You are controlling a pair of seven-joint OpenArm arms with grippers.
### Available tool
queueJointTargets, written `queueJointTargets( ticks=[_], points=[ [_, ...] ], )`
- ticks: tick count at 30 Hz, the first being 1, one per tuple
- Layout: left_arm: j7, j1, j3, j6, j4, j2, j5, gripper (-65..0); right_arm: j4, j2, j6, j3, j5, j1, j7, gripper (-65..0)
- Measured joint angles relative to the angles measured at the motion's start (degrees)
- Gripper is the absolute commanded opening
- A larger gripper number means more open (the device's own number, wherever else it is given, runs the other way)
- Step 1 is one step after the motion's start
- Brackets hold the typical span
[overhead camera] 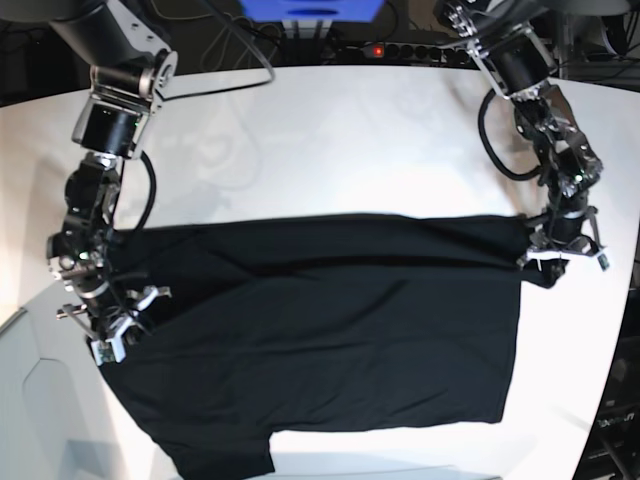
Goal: Fold the T-shirt properly
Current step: 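Lift the shoulder edges and pull them over the shirt toward the hem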
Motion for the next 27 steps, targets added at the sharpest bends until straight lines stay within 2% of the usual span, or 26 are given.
queueJointTargets(
  ticks=[7,12,21,23,25,27],
  points=[
    [-0.7,-1.7,0.1,-0.1,-1.4,-1.2,-0.3,-65.0,0.0,0.1,0.0,2.9,0.3,1.2,0.3,-65.0],
    [-0.8,-2.7,0.3,-0.1,-4.7,-1.4,-0.5,-65.0,0.0,-0.1,0.0,2.5,0.0,1.2,0.2,-65.0],
    [-0.9,-4.3,5.5,0.1,-7.2,-1.5,-0.2,-64.5,0.0,0.0,0.0,2.5,0.0,1.2,0.2,-65.0],
    [-0.8,-4.1,6.1,0.1,-7.8,-1.7,0.0,-59.9,-0.1,0.0,0.0,2.5,0.0,1.2,0.2,-65.0],
    [-0.3,-4.2,6.3,0.2,-8.0,-2.1,0.0,-51.9,-0.7,0.0,0.0,2.5,0.1,1.3,0.5,-64.3],
    [-0.3,-4.3,6.3,0.3,-8.1,-2.5,-0.1,-42.4,-3.4,0.0,0.0,2.5,0.1,1.9,0.5,-58.7]
  ],
)
